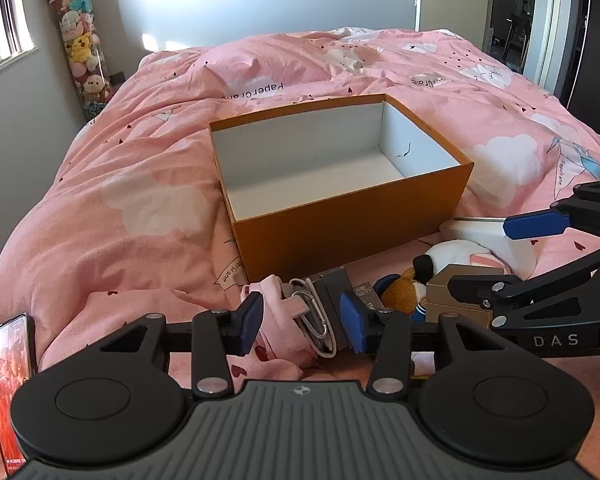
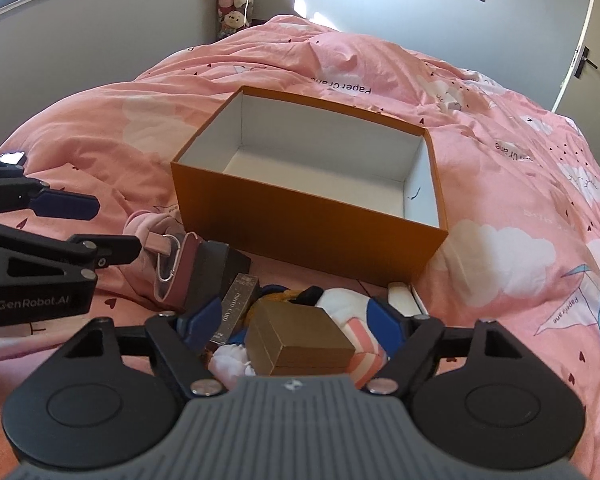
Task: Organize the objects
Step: 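Grasp the pink fabric pouch beside the orange box with the left gripper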
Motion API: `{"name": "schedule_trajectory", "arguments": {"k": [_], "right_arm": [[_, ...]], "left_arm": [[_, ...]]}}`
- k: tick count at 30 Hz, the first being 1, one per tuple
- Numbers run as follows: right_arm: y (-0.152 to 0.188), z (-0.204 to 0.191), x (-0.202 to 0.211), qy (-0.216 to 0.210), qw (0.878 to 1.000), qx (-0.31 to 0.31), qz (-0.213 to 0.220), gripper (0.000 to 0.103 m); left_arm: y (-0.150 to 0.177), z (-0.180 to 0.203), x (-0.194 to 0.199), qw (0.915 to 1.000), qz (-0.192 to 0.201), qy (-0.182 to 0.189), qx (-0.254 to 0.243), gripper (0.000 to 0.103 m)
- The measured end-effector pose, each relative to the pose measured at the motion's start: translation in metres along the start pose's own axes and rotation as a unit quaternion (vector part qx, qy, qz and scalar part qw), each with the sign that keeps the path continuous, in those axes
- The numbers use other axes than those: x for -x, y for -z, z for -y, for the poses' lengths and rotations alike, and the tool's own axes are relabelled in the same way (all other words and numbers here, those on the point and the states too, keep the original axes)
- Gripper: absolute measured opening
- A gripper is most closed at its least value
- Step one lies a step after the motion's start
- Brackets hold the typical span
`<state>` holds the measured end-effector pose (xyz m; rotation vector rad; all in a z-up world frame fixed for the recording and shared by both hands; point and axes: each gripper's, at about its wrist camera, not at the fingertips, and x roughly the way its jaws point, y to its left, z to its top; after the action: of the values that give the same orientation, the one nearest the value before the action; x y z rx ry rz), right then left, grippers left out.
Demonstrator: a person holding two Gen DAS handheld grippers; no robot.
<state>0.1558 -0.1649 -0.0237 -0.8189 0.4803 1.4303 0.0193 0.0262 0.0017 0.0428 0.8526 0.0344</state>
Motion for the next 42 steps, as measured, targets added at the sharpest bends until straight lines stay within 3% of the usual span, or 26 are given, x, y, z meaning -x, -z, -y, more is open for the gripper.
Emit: {"name": "schedule_trajectory", "arguments": {"k": [5, 11, 17, 20, 30, 34, 38, 39, 42], "right_arm": [[-0.017, -0.002, -0.022, -0.04, 0.999, 0.006, -0.024, 0.059], [-0.038, -0.001, -0.045, -0.096, 0.994, -0.014, -0.052, 0.044], [-0.057, -0.012, -0.071, -0.14, 0.987, -0.022, -0.078, 0.03], [-0.062, -0.016, -0.083, -0.153, 0.984, -0.02, -0.092, 0.028], [-0.073, -0.027, -0.11, -0.189, 0.974, -0.022, -0.124, 0.028], [-0.077, -0.034, -0.118, -0.209, 0.969, -0.023, -0.132, 0.028], [-0.076, -0.041, -0.128, -0.217, 0.965, -0.018, -0.147, 0.028], [-0.076, -0.042, -0.13, -0.217, 0.964, -0.02, -0.15, 0.026], [-0.074, -0.04, -0.133, -0.211, 0.965, -0.029, -0.154, 0.007]], "left_arm": [[-0.005, -0.026, -0.017, 0.9985, -0.039, 0.019, 0.033, 0.044], [-0.013, -0.058, -0.032, 0.9942, -0.067, 0.024, 0.08, 0.043], [-0.019, -0.069, -0.056, 0.9856, -0.095, 0.058, 0.127, 0.043], [-0.023, -0.078, -0.071, 0.9789, -0.109, 0.062, 0.162, 0.044], [-0.032, -0.089, -0.11, 0.9633, -0.161, 0.08, 0.199, 0.05], [-0.027, -0.092, -0.123, 0.9512, -0.191, 0.099, 0.221, 0.05], [-0.023, -0.094, -0.124, 0.9502, -0.191, 0.097, 0.227, 0.049], [-0.022, -0.095, -0.123, 0.949, -0.191, 0.099, 0.231, 0.047], [-0.02, -0.097, -0.12, 0.9461, -0.189, 0.106, 0.24, 0.038]]}}
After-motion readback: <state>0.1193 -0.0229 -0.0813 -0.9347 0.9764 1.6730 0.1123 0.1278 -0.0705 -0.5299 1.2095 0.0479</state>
